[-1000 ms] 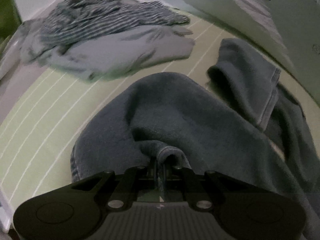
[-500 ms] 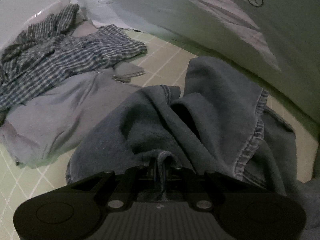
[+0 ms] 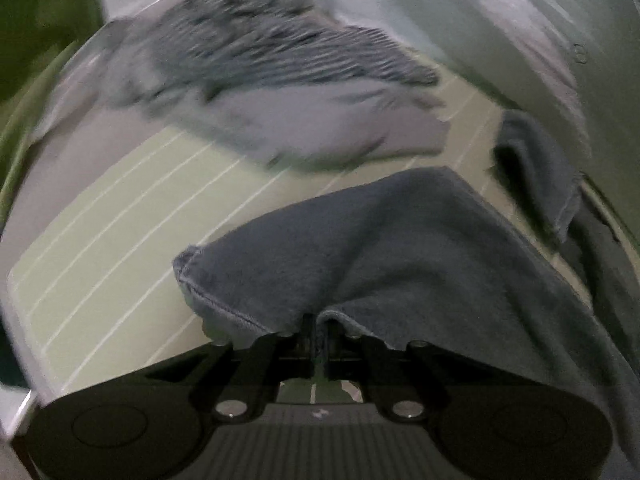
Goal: Fold clothes
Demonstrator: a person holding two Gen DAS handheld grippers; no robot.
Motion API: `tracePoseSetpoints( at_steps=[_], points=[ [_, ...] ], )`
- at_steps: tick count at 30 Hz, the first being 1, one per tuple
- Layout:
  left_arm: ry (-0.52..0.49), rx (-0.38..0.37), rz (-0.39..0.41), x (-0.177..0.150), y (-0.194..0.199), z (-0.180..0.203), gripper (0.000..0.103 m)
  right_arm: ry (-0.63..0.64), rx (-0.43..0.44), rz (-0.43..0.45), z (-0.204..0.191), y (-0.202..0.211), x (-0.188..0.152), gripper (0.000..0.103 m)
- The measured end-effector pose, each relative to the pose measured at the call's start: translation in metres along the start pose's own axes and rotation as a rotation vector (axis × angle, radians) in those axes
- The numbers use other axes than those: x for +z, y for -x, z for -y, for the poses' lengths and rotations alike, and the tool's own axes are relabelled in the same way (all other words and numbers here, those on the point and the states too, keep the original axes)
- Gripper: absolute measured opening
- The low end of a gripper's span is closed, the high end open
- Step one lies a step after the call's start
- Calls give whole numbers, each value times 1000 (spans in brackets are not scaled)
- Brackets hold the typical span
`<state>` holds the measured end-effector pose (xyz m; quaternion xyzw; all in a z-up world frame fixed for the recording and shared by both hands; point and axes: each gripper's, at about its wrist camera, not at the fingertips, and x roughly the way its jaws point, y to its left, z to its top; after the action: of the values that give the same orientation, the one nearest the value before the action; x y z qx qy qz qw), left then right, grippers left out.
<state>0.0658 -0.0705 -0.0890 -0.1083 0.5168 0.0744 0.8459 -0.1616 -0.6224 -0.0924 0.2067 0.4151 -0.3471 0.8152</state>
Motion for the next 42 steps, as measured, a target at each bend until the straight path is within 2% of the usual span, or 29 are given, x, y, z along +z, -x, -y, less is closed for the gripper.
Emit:
tracePoseSetpoints(
  at_steps=[4, 5, 6, 8, 9, 10, 13, 17, 20, 23, 25, 26, 27, 28, 29, 30, 34, 35, 37, 38, 39, 42],
  points=[
    [14, 12, -11, -25, 10, -20, 7, -86, 93, -42, 23, 16, -31, 13],
    [18, 0, -3, -27, 14, -20, 13, -111, 120, -40, 29, 19, -33, 14],
    [16, -9, 7, -30, 17, -19, 17, -138, 140, -27, 35, 23, -31, 22],
    [-13, -8, 36, -32, 24, -11, 36, -197, 163, 8, 45, 31, -28, 44],
    [-25, -6, 50, -35, 28, -6, 41, -223, 158, 29, 51, 35, -28, 66],
    [-28, -19, 57, -38, 31, -1, 48, -244, 150, 46, 58, 34, -24, 80],
    [-37, -58, 76, -47, 41, 12, 61, -316, 148, 84, 80, 29, -15, 83],
    [-79, -82, 94, -64, 56, 32, 70, -490, 185, 118, 113, 16, -4, 89],
    [-125, -74, 83, -78, 62, 48, 70, -527, 154, 104, 125, -5, 7, 89],
    [-148, -69, 79, -88, 70, 60, 71, -513, 141, 89, 129, -24, 19, 89],
    [-159, -67, 84, -95, 75, 67, 72, -499, 142, 95, 131, -35, 28, 83],
    [-165, -68, 86, -97, 77, 71, 72, -490, 145, 97, 132, -40, 32, 77],
    [-171, -70, 87, -99, 78, 75, 72, -473, 167, 90, 132, -43, 36, 53],
    [-176, -71, 88, -101, 79, 79, 72, -453, 186, 84, 132, -46, 41, 34],
    [-181, -72, 87, -103, 79, 82, 72, -415, 183, 97, 131, -42, 46, 22],
    [-186, -72, 86, -105, 79, 85, 72, -368, 191, 126, 130, -33, 51, 14],
    [-192, -68, 88, -109, 79, 91, 72, -243, 186, 393, 134, 56, 56, 14],
    [-192, -67, 92, -110, 80, 92, 73, -237, 168, 465, 139, 80, 53, 14],
    [-182, -62, 94, -111, 79, 91, 74, -227, 49, 543, 146, 102, 40, 14],
    [-175, -61, 89, -111, 77, 89, 75, -187, -58, 536, 147, 94, 32, 15],
    [-167, -62, 80, -111, 75, 87, 75, -152, -157, 517, 149, 84, 24, 20],
    [-156, -50, 57, -110, 71, 81, 75, -138, -270, 203, 164, 26, 6, 23]
  ],
)
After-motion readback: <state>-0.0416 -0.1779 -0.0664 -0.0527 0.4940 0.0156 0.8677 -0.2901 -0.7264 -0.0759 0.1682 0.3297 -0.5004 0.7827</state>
